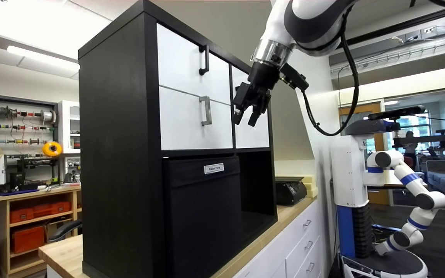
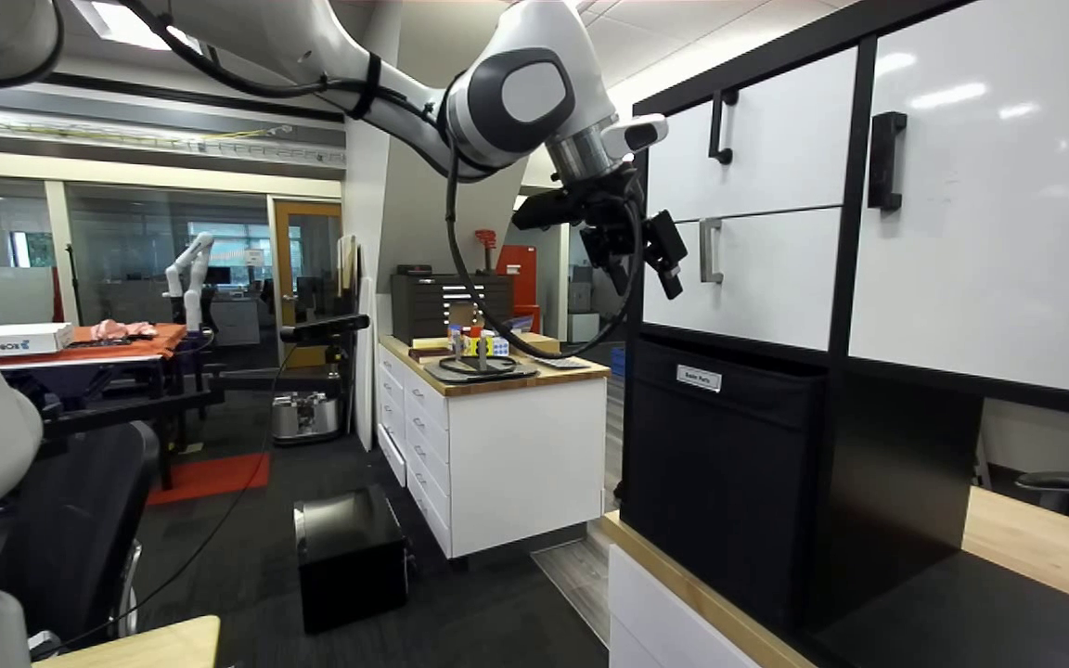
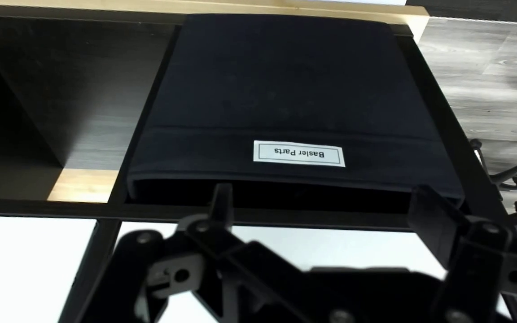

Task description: Open the bottom drawer

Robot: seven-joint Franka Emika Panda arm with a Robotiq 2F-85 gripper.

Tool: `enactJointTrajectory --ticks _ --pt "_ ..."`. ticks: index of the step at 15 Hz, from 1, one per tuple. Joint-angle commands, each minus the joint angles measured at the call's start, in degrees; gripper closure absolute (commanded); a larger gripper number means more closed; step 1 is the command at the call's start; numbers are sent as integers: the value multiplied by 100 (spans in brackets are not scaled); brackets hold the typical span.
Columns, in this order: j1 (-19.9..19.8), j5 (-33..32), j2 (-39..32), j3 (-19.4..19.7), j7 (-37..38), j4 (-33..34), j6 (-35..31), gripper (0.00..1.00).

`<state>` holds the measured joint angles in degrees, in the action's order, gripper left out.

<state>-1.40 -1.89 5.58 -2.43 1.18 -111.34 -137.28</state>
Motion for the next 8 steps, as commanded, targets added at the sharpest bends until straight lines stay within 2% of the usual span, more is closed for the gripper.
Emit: enactJointTrajectory --ticks 1,8 --pt "49 -148 -90 47 149 80 -234 0" --pt "48 -301 -260 42 163 273 -632 0"
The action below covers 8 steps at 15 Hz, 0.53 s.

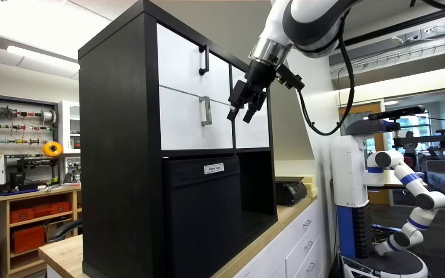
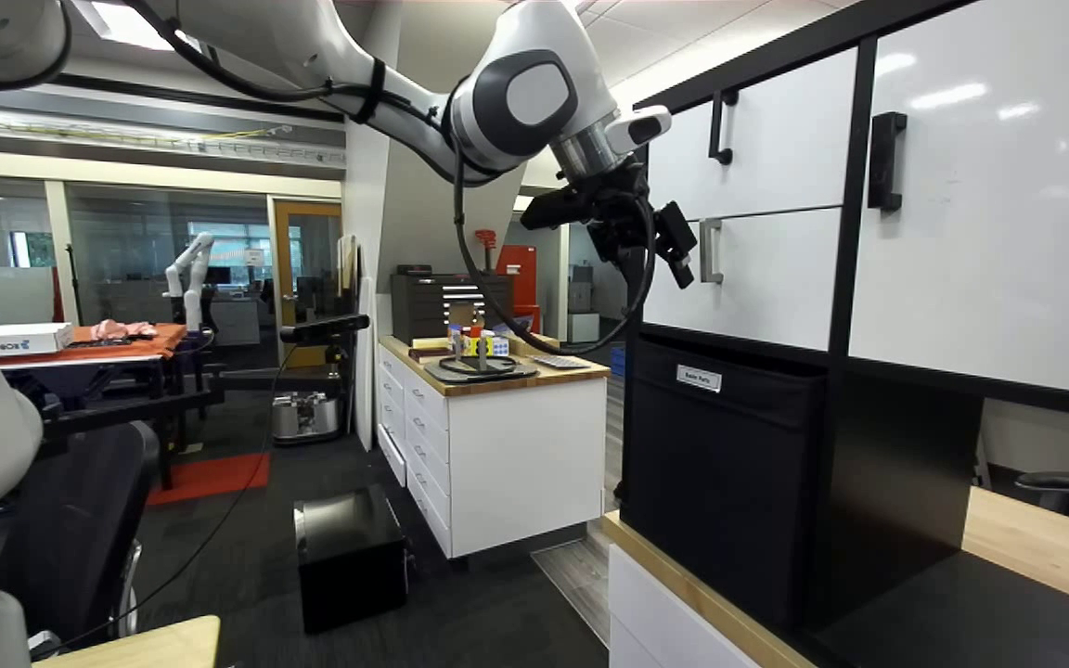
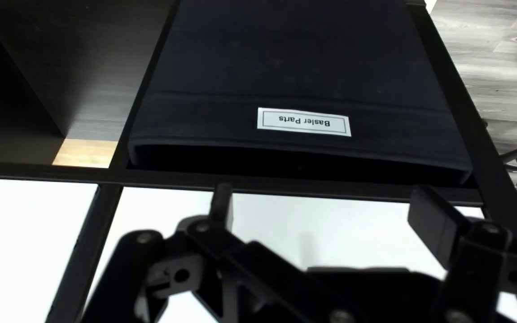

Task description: Open the bottom drawer

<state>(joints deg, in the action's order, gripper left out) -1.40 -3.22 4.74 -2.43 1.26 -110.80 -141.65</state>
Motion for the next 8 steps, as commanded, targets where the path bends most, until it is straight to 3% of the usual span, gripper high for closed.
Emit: enactJointTrajectory --ticks 1,8 --pt "52 -165 -235 45 150 288 -253 0" --pt "94 -344 -760 48 187 922 -493 0"
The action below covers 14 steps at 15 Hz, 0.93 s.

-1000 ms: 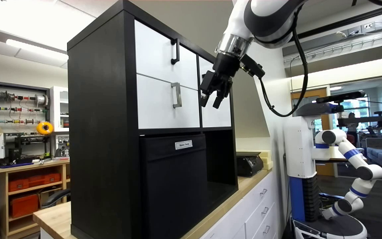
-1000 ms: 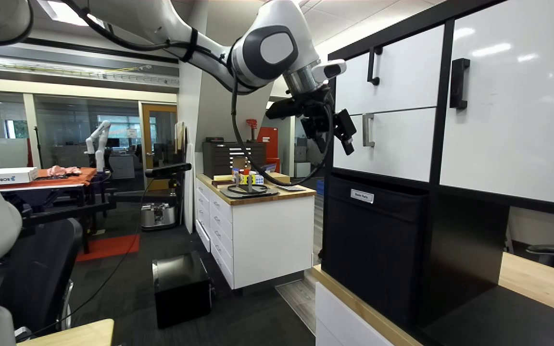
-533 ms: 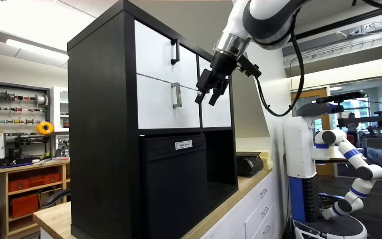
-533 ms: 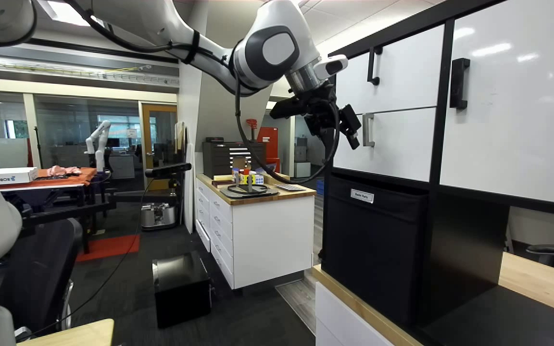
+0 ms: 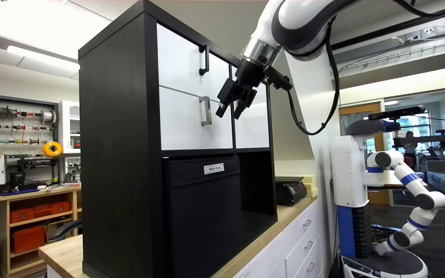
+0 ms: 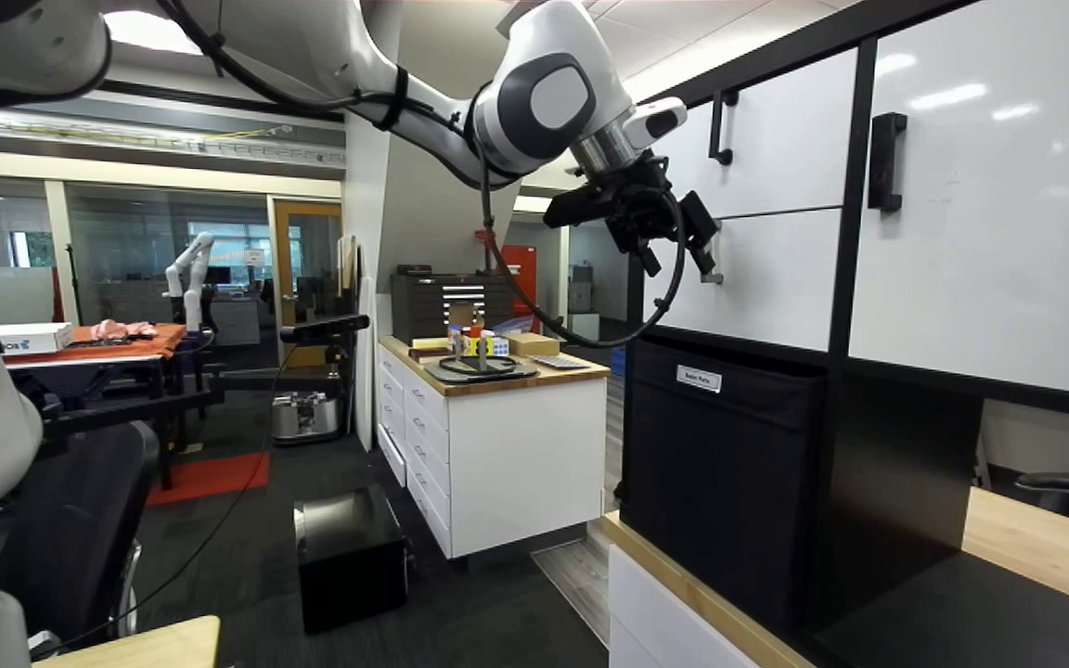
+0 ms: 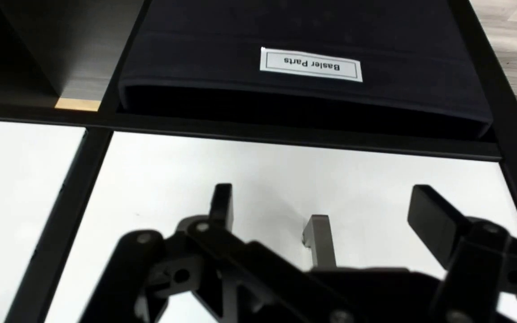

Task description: Open the bottom drawer

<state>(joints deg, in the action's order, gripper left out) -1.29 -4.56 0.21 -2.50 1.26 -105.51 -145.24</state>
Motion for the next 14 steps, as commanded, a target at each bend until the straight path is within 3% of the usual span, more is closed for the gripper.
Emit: enactJointTrajectory --ticks 1,5,6,8,14 --pt "96 -211 -386 59 176 500 -135 0" --pt "158 -155 -634 63 108 799 -170 0" --pt "170 -136 -672 65 107 840 -178 25" --pt "185 -126 -747 70 43 918 -239 32" --pt "179 -121 -757 111 41 975 -316 72"
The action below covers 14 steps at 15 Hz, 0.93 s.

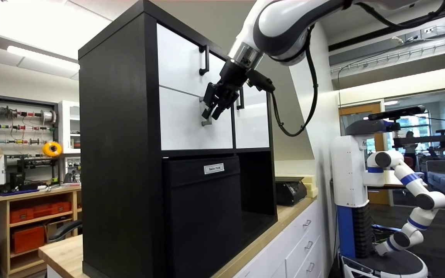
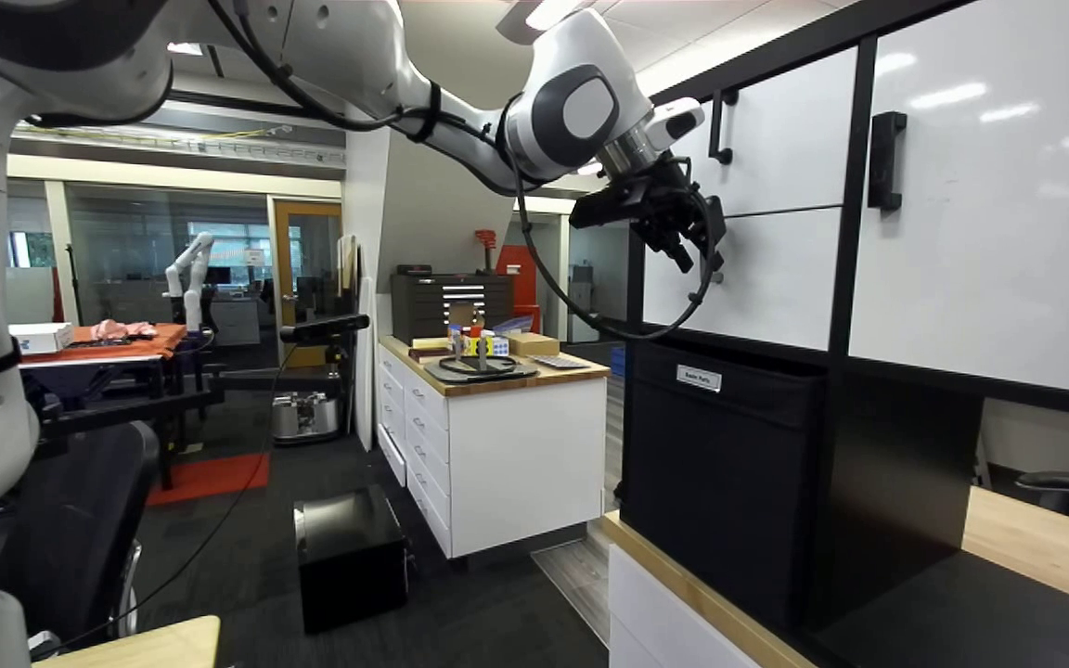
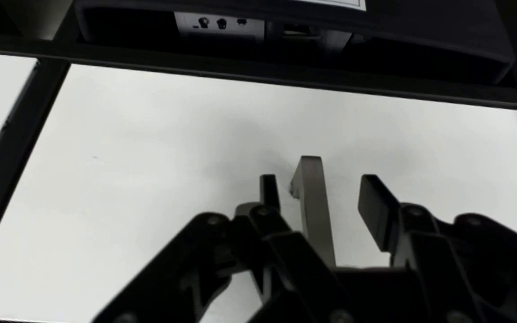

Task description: Open the bottom drawer

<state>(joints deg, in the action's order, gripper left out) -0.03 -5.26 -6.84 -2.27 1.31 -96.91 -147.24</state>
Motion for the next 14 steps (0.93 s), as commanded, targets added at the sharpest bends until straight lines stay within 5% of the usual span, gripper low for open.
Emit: enactJointTrajectory --ticks 1,4,14 --pt "48 -34 -51 91 22 120 -128 77" --pt "38 4 -60 104 -11 128 -165 97" --pt "45 14 228 92 -56 -278 -118 95"
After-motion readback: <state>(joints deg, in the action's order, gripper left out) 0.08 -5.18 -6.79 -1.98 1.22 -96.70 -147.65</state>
